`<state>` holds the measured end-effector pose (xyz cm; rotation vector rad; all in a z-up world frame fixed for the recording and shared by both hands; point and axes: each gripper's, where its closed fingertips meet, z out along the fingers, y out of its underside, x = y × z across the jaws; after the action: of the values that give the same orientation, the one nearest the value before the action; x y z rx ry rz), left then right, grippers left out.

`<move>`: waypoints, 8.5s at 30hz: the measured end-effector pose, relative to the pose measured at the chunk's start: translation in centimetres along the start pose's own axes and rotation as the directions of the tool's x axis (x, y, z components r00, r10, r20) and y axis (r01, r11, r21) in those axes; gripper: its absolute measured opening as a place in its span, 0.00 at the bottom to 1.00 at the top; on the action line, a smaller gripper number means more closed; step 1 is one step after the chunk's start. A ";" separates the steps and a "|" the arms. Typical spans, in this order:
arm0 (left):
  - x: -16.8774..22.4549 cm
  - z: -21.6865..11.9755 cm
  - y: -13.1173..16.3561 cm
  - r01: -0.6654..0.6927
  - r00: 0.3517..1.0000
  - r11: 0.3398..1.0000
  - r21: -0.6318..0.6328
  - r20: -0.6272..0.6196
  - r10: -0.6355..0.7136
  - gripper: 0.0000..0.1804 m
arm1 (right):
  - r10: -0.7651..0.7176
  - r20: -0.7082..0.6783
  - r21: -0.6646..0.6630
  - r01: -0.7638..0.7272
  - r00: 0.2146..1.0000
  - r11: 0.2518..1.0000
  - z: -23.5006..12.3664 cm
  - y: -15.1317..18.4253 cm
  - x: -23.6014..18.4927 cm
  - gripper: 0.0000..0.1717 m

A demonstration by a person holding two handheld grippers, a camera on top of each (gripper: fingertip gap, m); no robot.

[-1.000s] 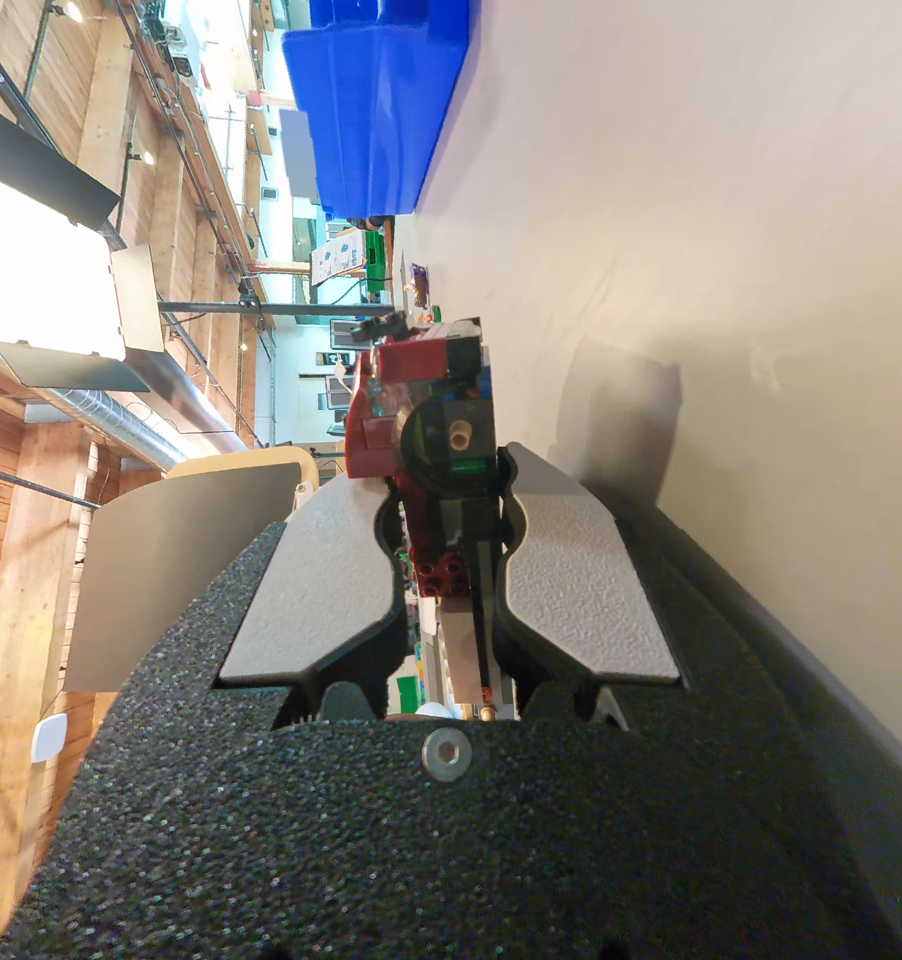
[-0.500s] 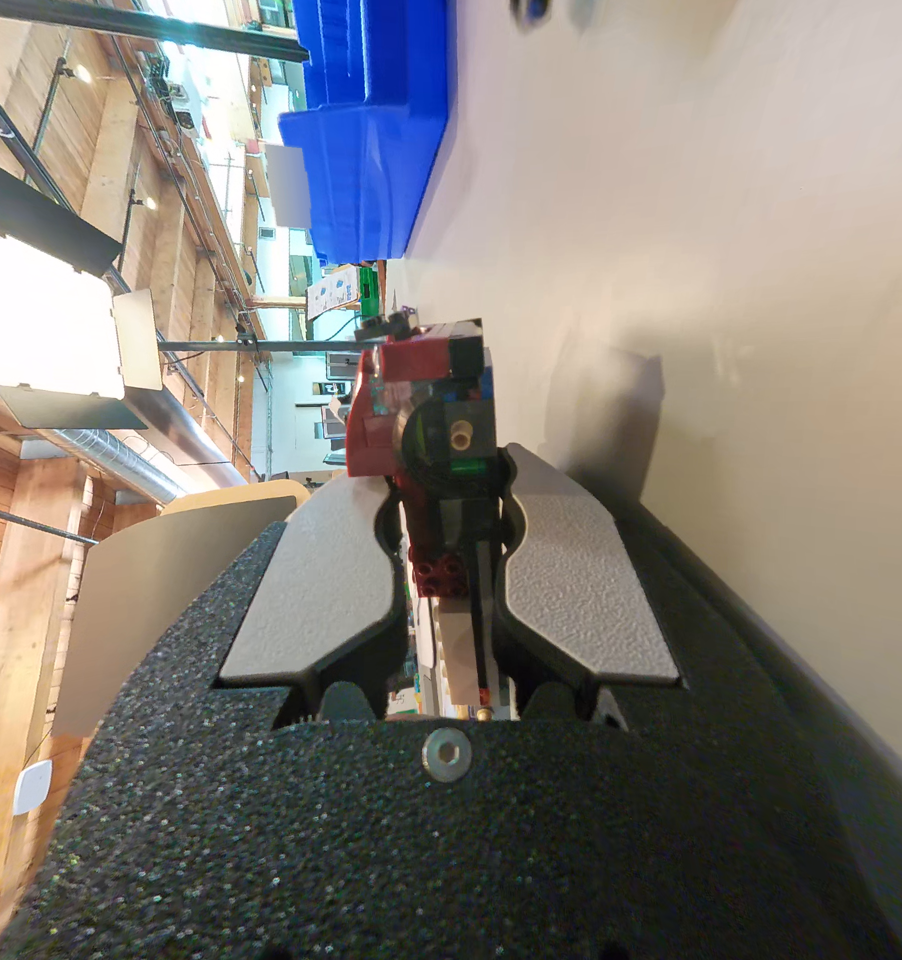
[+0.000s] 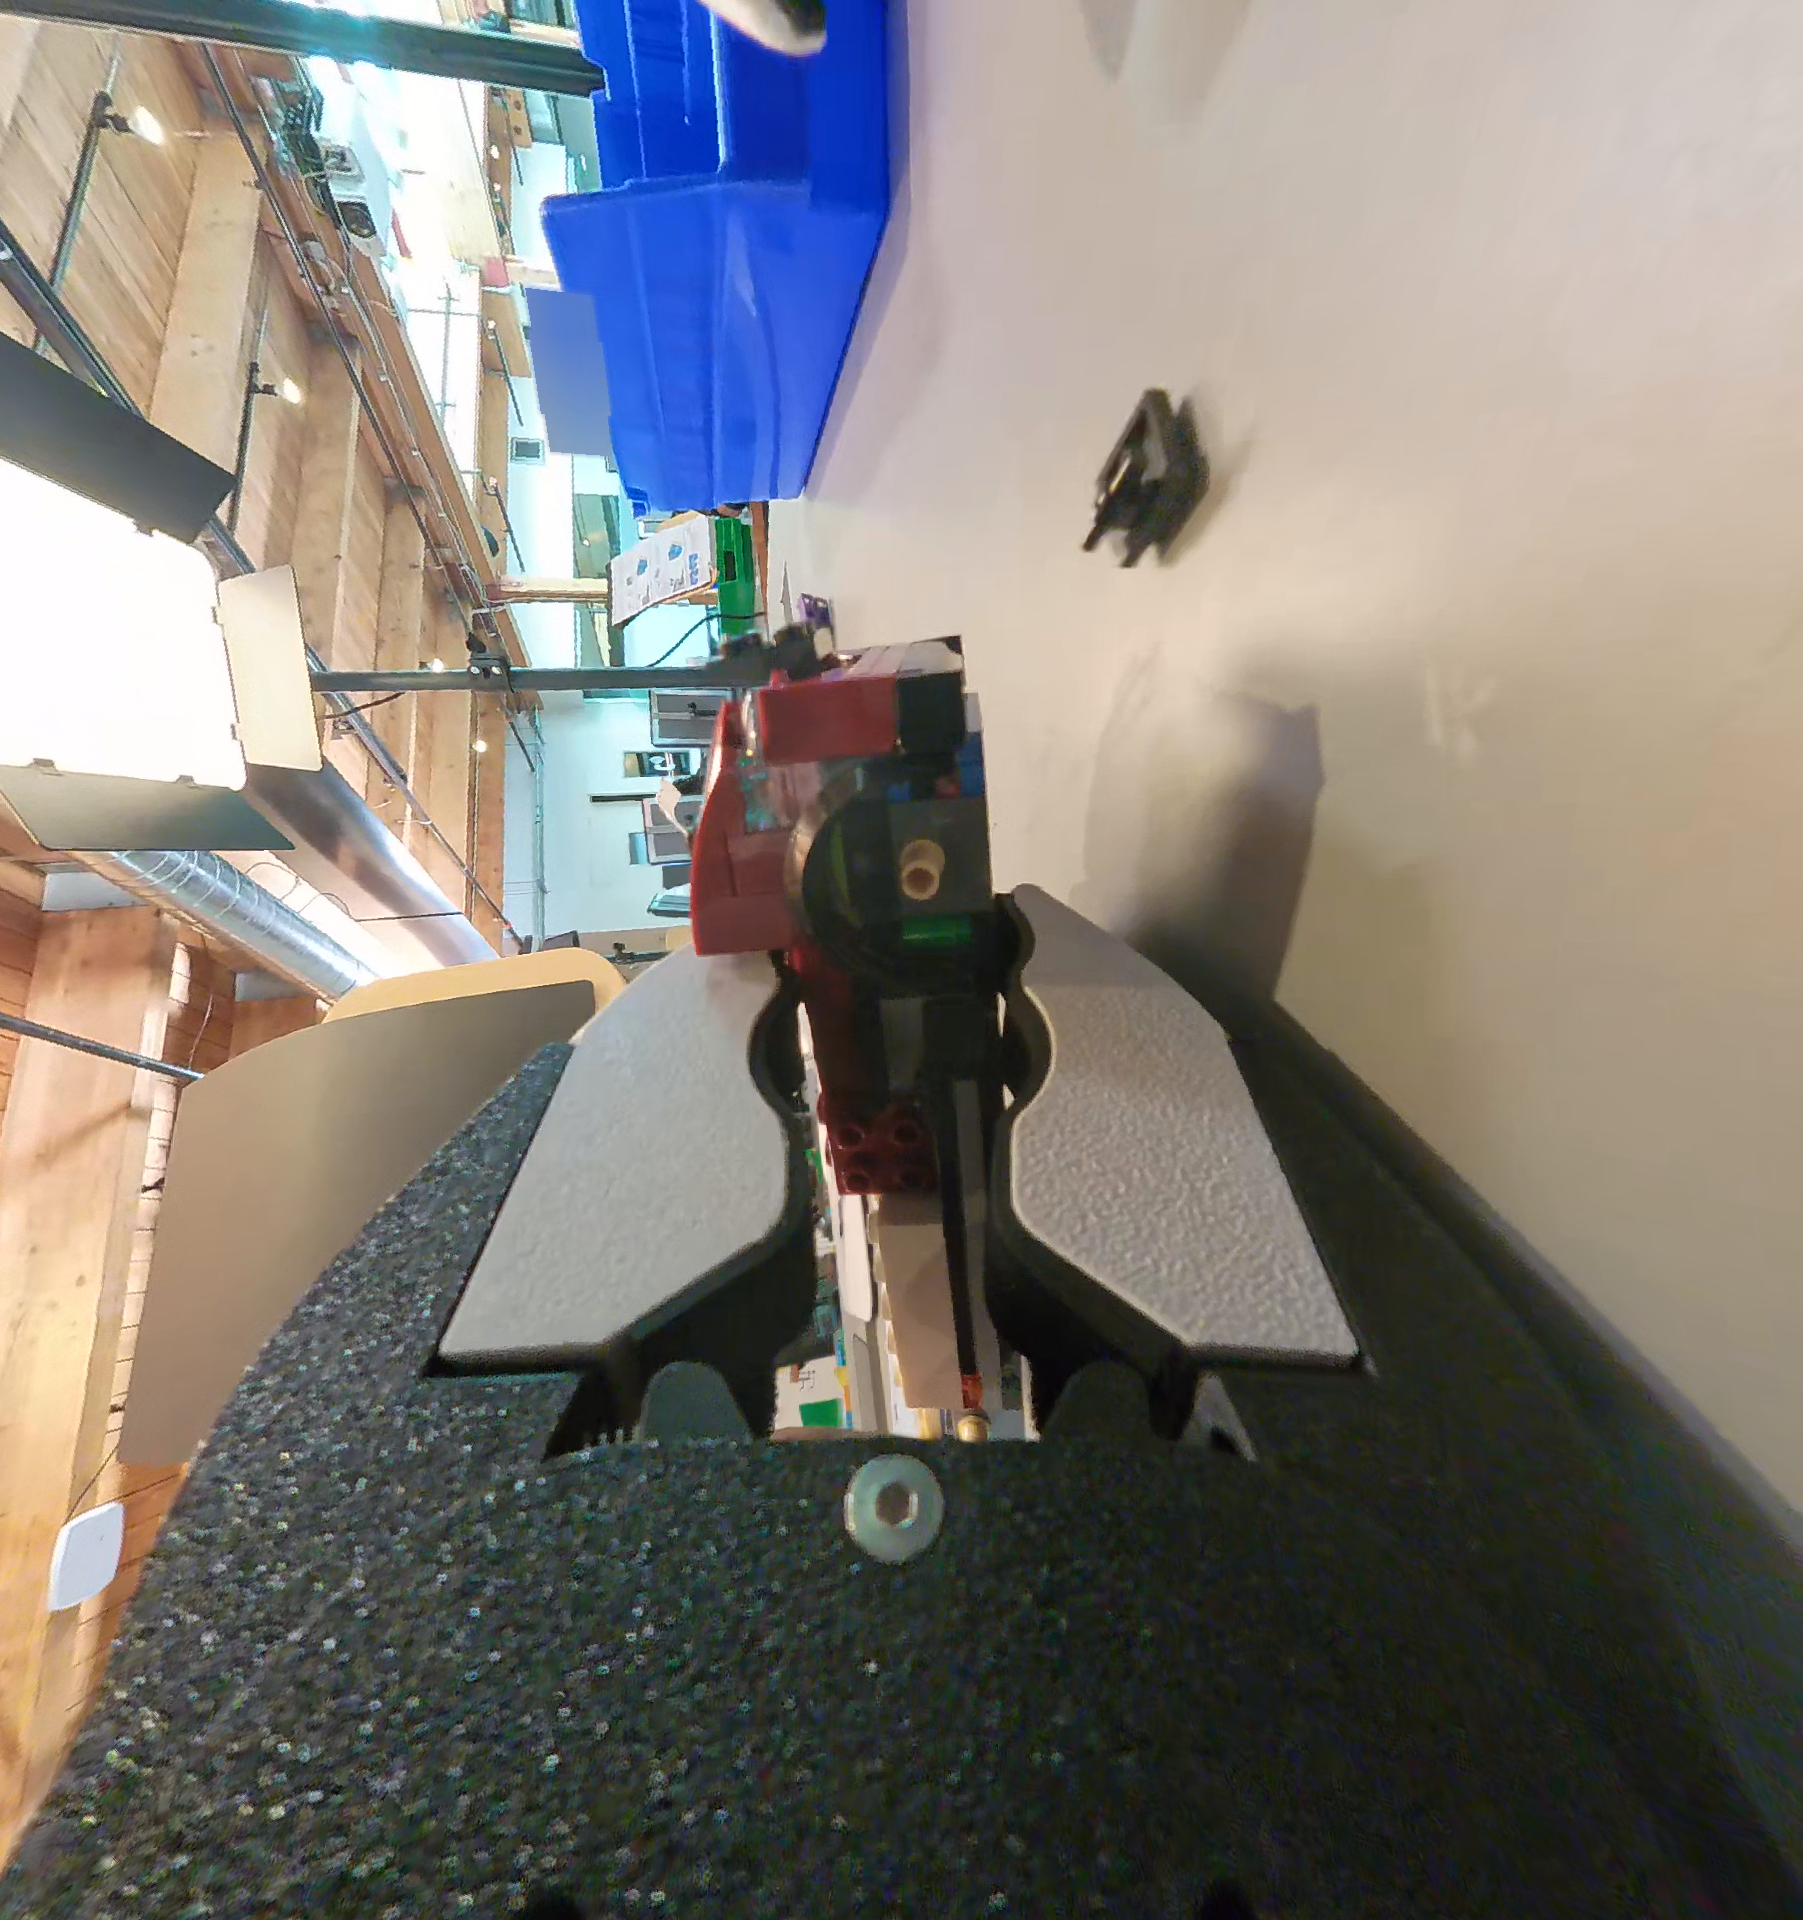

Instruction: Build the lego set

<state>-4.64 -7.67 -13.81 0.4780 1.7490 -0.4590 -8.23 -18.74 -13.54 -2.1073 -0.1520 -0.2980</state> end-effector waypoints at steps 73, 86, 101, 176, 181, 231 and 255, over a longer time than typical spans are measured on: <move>-0.4 0.5 2.8 0.021 1.000 0.996 -0.086 -0.008 -0.022 0.20 | 0.096 0.155 -0.361 -0.034 0.983 0.932 8.2 0.8 3.4 0.15; -0.2 0.5 2.6 0.012 1.000 0.996 -0.089 -0.012 -0.013 0.20 | 0.228 0.191 -0.276 -0.170 0.955 0.946 7.6 -0.6 3.2 0.16; -0.2 0.4 2.6 0.018 1.000 0.996 -0.088 -0.015 -0.020 0.19 | 0.251 0.284 -0.279 -0.171 0.925 0.945 8.5 -0.4 2.6 0.16; -0.1 0.3 2.0 0.004 1.000 0.998 -0.062 -0.024 -0.005 0.19 | -0.145 0.280 -0.103 0.180 0.949 0.978 7.1 -2.9 0.0 0.03; -0.3 0.0 0.8 0.020 1.000 1.000 0.009 -0.018 -0.020 0.19 | -0.301 0.295 0.124 0.277 0.907 0.953 5.6 -7.2 -0.9 0.02; 0.1 -1.1 -2.9 -0.039 0.998 0.985 0.166 -0.046 0.047 0.19 | -0.405 0.334 0.158 0.373 0.851 0.914 5.3 -7.9 -2.8 0.04; 0.6 -1.0 -2.7 -0.055 0.996 0.987 0.148 -0.067 0.065 0.19 | -0.504 0.287 0.098 0.498 0.815 0.861 5.5 -7.1 -3.4 0.05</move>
<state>-7.00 -9.36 -14.02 0.6569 1.7720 -0.5353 -12.26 -10.31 -11.45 -2.0534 -0.9051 -0.2758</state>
